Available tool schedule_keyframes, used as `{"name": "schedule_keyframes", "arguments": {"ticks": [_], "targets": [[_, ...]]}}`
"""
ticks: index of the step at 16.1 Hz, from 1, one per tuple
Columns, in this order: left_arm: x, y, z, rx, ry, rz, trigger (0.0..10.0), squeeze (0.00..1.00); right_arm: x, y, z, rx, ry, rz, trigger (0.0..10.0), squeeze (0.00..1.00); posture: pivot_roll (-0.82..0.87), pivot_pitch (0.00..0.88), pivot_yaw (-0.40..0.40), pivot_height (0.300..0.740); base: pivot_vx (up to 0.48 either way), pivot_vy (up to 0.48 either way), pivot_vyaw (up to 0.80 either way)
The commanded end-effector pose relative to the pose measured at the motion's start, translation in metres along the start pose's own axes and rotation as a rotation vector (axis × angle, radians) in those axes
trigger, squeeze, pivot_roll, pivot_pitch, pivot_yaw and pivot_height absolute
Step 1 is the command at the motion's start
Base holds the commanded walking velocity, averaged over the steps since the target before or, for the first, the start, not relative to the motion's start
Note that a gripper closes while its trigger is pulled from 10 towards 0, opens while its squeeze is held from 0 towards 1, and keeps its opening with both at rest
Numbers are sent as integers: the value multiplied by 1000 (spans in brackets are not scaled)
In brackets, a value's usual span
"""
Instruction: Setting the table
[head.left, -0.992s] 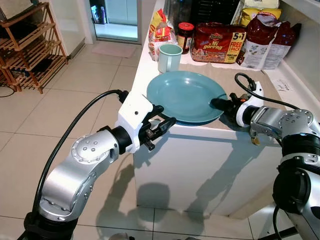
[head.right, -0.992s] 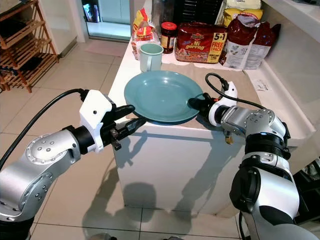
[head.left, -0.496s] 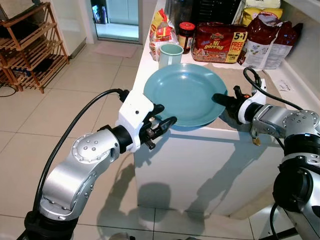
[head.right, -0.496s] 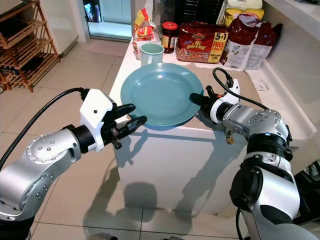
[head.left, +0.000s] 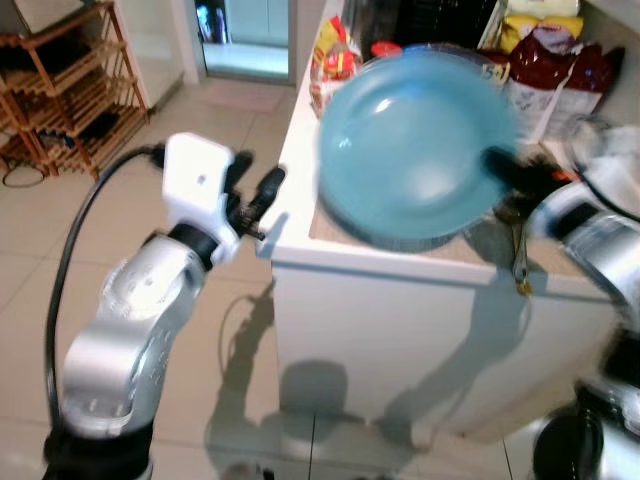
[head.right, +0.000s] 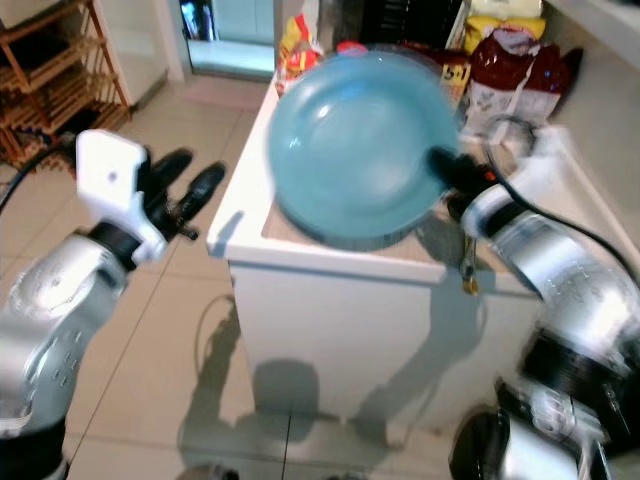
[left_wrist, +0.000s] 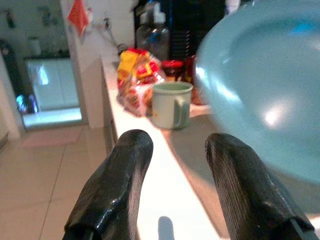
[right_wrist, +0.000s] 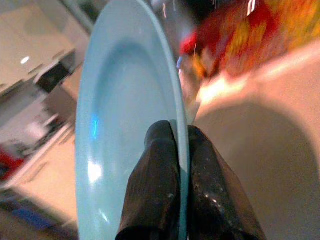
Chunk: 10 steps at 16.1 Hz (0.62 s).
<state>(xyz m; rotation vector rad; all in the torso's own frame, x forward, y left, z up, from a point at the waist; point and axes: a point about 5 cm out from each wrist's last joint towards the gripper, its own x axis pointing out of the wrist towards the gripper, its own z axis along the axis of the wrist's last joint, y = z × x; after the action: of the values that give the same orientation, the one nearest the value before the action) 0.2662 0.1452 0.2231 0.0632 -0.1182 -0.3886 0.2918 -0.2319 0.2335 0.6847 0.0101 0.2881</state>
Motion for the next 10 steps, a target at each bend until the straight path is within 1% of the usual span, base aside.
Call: {"name": "schedule_keyframes", "arguments": {"ticks": [1, 2, 3, 4, 5, 7, 8, 10], "targets": [[-4, -3, 6, 3, -22, -16, 10000, 0, -14, 16, 8, -60, -78, 50, 10000, 0, 55, 22, -26, 740, 0, 0, 0], [-5, -4, 5, 8, -15, -24, 10000, 0, -19, 19, 7, -61, -81, 52, 10000, 0, 54, 23, -24, 740, 0, 0, 0], [-3, -11, 0, 7, -1, -47, 10000, 0, -28, 29, -10, -15, -98, 67, 10000, 0, 44, 19, -15, 740, -244, 0, 0], [-1, -13, -1, 8, 2, -53, 10000, 0, -29, 31, -18, -12, -96, 59, 10000, 0, 43, 18, -13, 740, -311, 0, 0], [0, -17, -3, 8, 6, -64, 10000, 0, -29, 31, -27, -19, -105, 21, 10000, 0, 40, 17, -11, 740, -349, 0, 0], [1, -21, -6, 12, 15, -71, 10000, 0, -32, 31, -34, -39, -120, -18, 10000, 0, 39, 16, -11, 740, -349, 0, 0], [1, -23, -7, 13, 19, -72, 10000, 0, -33, 33, -36, -67, -116, -29, 10000, 0, 35, 16, -9, 740, -349, 0, 0], [3, -23, -15, -6, 30, -44, 10000, 0, -33, 36, -40, -163, -112, -55, 10000, 0, 28, 17, -7, 740, -326, 0, 0]]}}
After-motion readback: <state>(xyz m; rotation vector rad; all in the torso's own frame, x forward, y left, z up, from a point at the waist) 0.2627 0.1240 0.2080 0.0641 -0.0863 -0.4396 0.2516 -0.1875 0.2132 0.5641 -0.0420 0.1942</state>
